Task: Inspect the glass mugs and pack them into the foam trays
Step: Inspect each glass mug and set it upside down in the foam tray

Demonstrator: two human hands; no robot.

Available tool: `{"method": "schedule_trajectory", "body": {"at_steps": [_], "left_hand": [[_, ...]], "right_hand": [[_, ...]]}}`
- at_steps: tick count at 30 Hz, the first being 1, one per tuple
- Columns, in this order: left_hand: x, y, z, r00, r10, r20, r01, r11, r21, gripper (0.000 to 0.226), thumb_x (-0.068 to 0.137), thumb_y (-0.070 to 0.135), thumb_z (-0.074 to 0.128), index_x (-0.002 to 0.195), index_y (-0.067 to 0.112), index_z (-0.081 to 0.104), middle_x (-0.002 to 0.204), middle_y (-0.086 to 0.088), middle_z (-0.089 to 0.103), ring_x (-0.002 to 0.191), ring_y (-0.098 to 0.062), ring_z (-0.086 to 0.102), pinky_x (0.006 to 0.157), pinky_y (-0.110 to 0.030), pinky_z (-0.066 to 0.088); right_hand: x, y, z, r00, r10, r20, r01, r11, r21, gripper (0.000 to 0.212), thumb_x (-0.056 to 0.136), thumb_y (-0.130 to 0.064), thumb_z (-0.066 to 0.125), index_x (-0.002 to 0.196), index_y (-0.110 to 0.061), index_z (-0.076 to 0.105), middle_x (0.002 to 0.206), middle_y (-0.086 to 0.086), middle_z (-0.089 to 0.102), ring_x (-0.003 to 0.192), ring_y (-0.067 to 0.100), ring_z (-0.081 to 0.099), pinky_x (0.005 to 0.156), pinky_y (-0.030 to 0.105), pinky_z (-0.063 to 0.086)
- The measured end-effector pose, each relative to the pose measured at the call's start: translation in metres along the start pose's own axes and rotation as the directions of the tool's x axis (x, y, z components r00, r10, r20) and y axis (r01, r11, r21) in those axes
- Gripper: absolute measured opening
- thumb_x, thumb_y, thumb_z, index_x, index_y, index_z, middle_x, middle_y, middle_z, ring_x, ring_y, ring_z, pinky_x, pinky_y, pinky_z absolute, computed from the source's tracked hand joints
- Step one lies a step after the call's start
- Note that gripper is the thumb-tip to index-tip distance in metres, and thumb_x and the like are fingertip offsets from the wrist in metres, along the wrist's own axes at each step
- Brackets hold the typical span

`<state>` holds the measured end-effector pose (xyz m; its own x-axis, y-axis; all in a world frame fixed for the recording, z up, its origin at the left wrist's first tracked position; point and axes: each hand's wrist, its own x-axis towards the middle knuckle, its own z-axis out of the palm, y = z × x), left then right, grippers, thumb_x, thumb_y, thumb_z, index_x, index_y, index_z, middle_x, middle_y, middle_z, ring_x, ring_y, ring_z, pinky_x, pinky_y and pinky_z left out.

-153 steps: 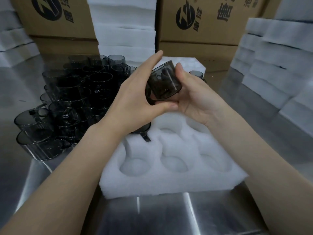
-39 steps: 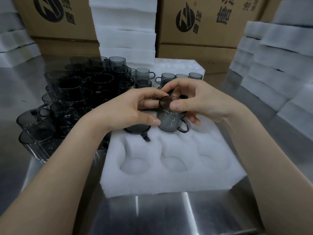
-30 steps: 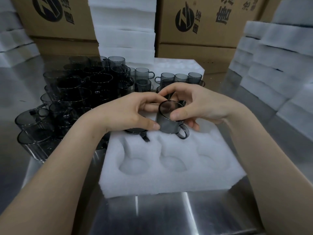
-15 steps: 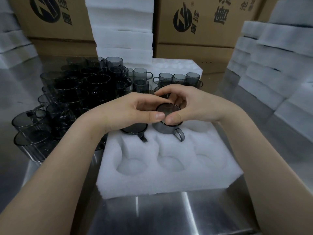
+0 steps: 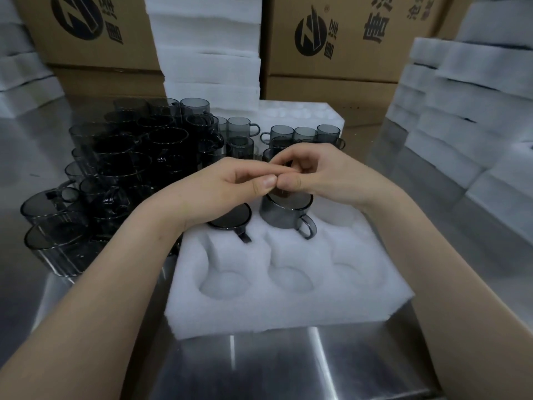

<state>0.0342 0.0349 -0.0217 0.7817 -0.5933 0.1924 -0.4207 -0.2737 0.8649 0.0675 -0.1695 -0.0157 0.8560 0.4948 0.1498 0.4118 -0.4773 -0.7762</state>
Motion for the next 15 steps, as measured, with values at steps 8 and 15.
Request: {"method": "schedule_trajectory", "body": {"at_steps": [8,15], "left_hand": [[0.0022,-0.0038,-0.0053,0.992,-0.100,0.081,0.090,0.989,0.119,0.033,0.096,0.021,0.054,0.124,0.037,0.062,0.121,0.022,0.066,0.118,0.007,0.055,0.101,-0.012,0.041],[0.0076,-0.0042,-0.0080,0.974,-0.174,0.145,0.146,0.972,0.186,0.043,0.086,0.011,0.069,0.124,0.029,0.065,0.127,0.030,0.056,0.119,0.020,0.045,0.099,-0.002,0.032]], "right_hand": [[0.0016,0.0006,0.0008,0.994,0.038,0.105,-0.026,0.993,-0.114,0.045,0.067,-0.056,0.069,0.105,-0.030,0.068,0.093,0.016,0.062,0.077,0.011,0.050,0.073,0.033,0.042],[0.0051,0.0046,0.0062,0.975,0.119,0.187,-0.066,0.961,-0.267,0.054,0.074,-0.041,0.081,0.122,-0.031,0.059,0.117,-0.012,0.063,0.113,0.008,0.057,0.103,0.037,0.044]]}}
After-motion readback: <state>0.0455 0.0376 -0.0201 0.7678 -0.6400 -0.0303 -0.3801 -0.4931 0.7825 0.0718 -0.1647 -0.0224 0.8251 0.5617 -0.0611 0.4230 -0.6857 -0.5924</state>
